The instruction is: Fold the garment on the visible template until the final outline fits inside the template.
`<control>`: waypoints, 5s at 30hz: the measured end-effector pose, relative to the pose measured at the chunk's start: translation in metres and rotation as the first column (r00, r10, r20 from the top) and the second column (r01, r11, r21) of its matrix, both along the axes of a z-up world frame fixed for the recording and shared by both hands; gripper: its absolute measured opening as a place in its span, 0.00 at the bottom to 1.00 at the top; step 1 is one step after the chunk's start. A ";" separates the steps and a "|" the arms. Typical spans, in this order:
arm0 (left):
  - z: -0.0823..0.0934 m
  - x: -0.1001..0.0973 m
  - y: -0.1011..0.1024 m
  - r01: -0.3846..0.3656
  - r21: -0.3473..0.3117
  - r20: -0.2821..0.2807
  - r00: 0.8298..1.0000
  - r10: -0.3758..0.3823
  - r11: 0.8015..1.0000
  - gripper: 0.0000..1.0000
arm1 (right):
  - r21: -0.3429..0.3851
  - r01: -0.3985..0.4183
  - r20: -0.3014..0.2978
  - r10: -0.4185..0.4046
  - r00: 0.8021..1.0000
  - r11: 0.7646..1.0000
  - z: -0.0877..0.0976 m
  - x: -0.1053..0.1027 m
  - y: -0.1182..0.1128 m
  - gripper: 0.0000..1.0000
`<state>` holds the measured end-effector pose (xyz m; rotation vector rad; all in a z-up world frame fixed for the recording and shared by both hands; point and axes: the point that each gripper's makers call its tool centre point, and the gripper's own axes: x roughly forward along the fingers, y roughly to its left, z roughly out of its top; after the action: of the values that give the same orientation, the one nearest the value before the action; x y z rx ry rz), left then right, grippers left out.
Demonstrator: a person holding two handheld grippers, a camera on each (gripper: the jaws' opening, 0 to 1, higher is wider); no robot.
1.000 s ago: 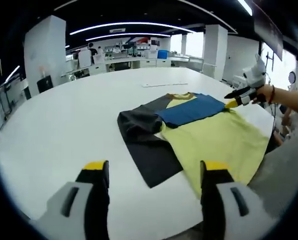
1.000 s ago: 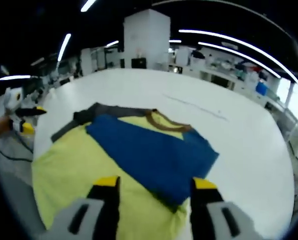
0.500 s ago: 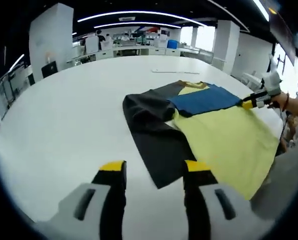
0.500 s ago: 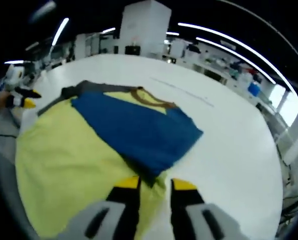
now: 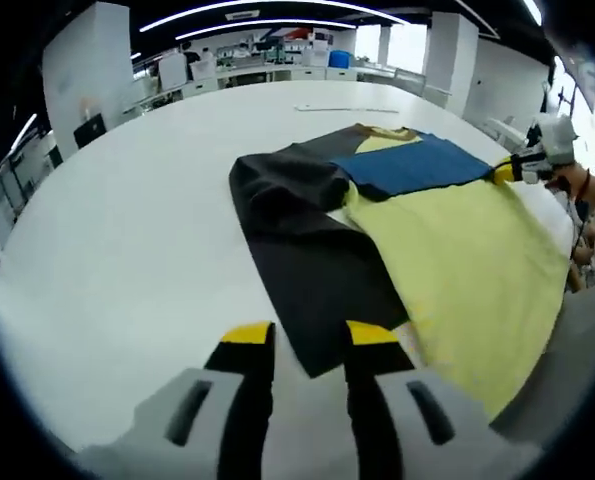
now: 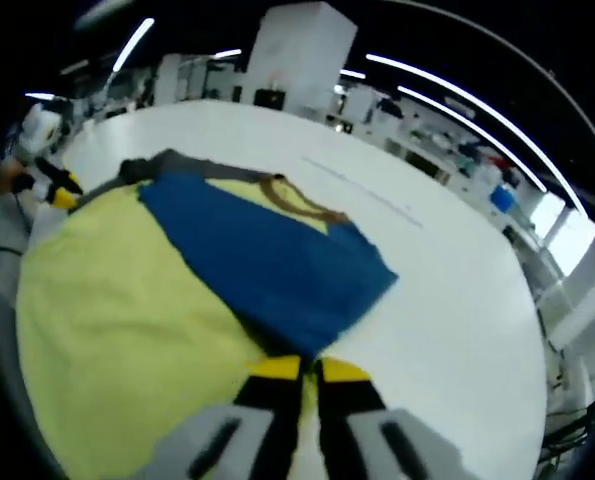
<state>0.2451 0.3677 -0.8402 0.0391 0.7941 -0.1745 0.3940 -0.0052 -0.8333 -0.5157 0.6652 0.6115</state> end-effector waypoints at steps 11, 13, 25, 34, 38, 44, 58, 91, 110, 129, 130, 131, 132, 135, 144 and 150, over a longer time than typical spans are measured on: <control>-0.006 -0.002 0.002 -0.129 -0.111 -0.085 0.989 0.120 0.985 0.00 | 0.002 0.035 0.000 -0.035 0.999 0.999 0.002 0.001 -0.005 0.00; -0.007 0.000 0.006 -0.159 -0.123 -0.089 0.985 0.149 0.980 0.00 | 0.006 0.046 -0.004 -0.046 0.999 0.999 0.002 0.002 -0.007 0.00; -0.008 -0.004 0.016 -0.149 -0.085 -0.112 0.984 0.139 0.985 0.00 | -0.011 0.066 -0.051 -0.066 0.996 0.998 -0.006 0.001 -0.018 0.00; -0.007 -0.008 0.025 -0.144 -0.052 -0.142 0.981 0.135 0.988 0.00 | -0.006 0.118 -0.092 -0.118 0.989 0.993 -0.010 0.005 -0.032 0.00; -0.006 -0.007 0.025 -0.139 -0.049 -0.146 0.981 0.131 0.989 0.00 | 0.001 0.123 -0.096 -0.122 0.988 0.992 -0.011 0.003 -0.033 0.00; -0.004 -0.008 0.025 -0.127 -0.055 -0.146 0.982 0.118 0.990 0.00 | 0.090 0.146 -0.131 -0.134 0.982 0.985 -0.009 0.000 -0.025 0.00; 0.010 -0.008 0.041 -0.085 -0.037 -0.138 0.987 0.079 0.996 0.00 | 0.289 0.125 -0.167 -0.079 0.983 0.949 0.029 -0.021 -0.005 0.67; 0.025 0.026 0.169 -0.188 0.233 -0.058 0.977 0.206 0.954 0.00 | 0.338 -0.017 -0.096 0.052 0.994 0.941 0.091 -0.066 -0.007 0.89; 0.030 0.022 0.170 -0.384 0.050 0.058 0.923 0.381 0.922 0.38 | 0.360 -0.021 -0.081 0.054 0.995 0.933 0.104 -0.079 -0.004 0.90; -0.004 -0.007 0.159 -0.512 -0.009 -0.017 0.859 0.511 0.859 0.31 | 0.343 -0.050 -0.065 0.077 0.995 0.938 0.109 -0.098 -0.002 0.95; -0.002 -0.006 0.162 -0.507 0.008 0.005 0.862 0.507 0.862 0.30 | 0.342 -0.052 -0.064 0.078 0.995 0.938 0.109 -0.098 -0.001 0.95; -0.002 -0.005 0.164 -0.502 0.010 0.009 0.865 0.502 0.865 0.29 | 0.342 -0.051 -0.063 0.077 0.995 0.938 0.110 -0.098 -0.001 0.95; -0.002 -0.005 0.165 -0.503 0.008 0.005 0.864 0.503 0.864 0.29 | 0.343 -0.047 -0.062 0.073 0.995 0.938 0.109 -0.096 -0.002 0.95; -0.002 -0.007 0.163 -0.511 0.025 -0.003 0.860 0.511 0.859 0.28 | 0.334 -0.038 -0.057 0.060 0.997 0.942 0.109 -0.095 -0.003 0.94; 0.003 -0.008 0.151 -0.564 0.023 -0.039 0.824 0.565 0.825 0.20 | 0.360 -0.037 -0.069 0.066 0.995 0.932 0.104 -0.099 0.014 0.91; 0.001 -0.005 0.152 -0.551 -0.006 -0.033 0.834 0.551 0.834 0.01 | 0.369 -0.012 -0.057 0.035 0.998 0.929 0.109 -0.093 0.006 0.87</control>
<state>0.2404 0.5194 -0.8393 -0.2100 0.8042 0.3721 0.3006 0.0008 -0.7238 -0.1538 0.5859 0.7585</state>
